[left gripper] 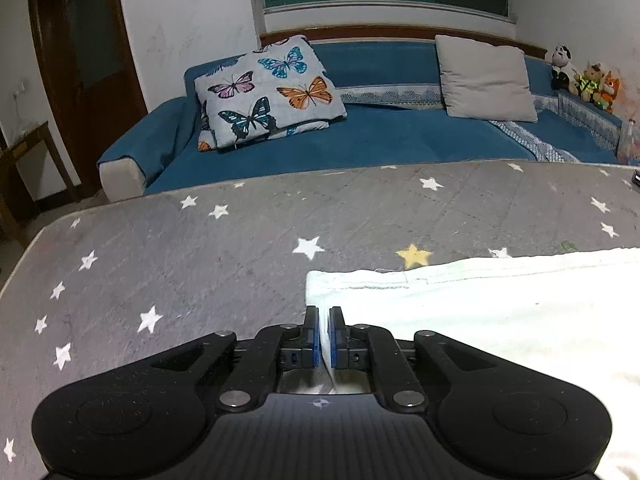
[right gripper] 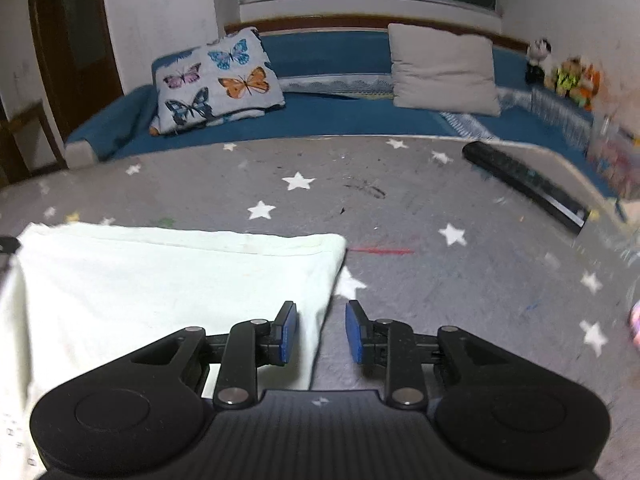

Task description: Fold clothes

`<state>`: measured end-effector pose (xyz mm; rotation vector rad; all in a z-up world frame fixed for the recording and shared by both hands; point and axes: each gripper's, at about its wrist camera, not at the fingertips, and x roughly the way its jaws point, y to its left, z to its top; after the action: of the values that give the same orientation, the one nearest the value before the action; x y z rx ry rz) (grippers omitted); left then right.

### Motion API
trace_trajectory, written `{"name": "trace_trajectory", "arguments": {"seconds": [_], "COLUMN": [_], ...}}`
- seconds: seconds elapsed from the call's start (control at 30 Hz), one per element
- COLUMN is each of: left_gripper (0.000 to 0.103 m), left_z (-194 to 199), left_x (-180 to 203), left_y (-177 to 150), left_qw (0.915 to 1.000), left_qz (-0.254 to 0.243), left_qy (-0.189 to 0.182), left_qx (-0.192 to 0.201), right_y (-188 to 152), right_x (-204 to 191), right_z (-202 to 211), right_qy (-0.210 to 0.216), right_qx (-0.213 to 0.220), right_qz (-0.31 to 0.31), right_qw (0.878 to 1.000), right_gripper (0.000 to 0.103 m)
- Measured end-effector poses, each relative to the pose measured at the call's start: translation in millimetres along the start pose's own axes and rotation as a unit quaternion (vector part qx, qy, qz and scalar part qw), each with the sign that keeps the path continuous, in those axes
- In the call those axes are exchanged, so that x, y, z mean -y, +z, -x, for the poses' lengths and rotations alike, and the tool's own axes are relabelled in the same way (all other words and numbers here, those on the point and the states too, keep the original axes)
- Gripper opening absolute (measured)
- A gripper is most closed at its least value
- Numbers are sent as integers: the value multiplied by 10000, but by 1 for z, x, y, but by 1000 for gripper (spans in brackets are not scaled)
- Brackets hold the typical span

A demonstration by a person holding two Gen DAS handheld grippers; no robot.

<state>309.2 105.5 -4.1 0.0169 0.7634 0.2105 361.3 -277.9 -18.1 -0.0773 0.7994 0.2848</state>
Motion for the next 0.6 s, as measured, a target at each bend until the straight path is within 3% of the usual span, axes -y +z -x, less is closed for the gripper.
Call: {"name": "trace_trajectory", "arguments": {"seconds": [0.07, 0.1, 0.17, 0.23, 0.3, 0.37, 0.5, 0.6], "left_gripper": [17, 29, 42, 45, 55, 60, 84, 88], "left_z": [5, 9, 17, 26, 35, 47, 69, 88], "left_x": [-7, -9, -13, -18, -22, -26, -36, -42], "left_y": [-2, -3, -6, -10, -16, -24, -41, -55], "left_qw": [10000, 10000, 10000, 10000, 10000, 10000, 9999, 9998], "left_qz": [61, 76, 83, 78, 76, 80, 156, 162], "left_qy": [-13, -3, 7, 9, 17, 22, 18, -29], "left_qx": [6, 12, 32, 50, 36, 49, 68, 116], "right_y": [0, -1, -3, -6, -9, -13, -24, -38], "right_x": [-2, -3, -4, -5, -7, -9, -12, -15], "right_z": [3, 7, 14, 24, 35, 45, 66, 84], "right_qy": [-33, -30, -25, -7, 29, 74, 120, 159], "right_qx": [-23, -28, -38, -30, -27, -23, -26, -17], "right_qz": [83, 113, 173, 237, 257, 271, 344, 406], "right_qw": [10000, 9999, 9998, 9997, 9997, 9996, 9993, 9990], "right_gripper": [28, 28, 36, 36, 40, 46, 57, 63]}}
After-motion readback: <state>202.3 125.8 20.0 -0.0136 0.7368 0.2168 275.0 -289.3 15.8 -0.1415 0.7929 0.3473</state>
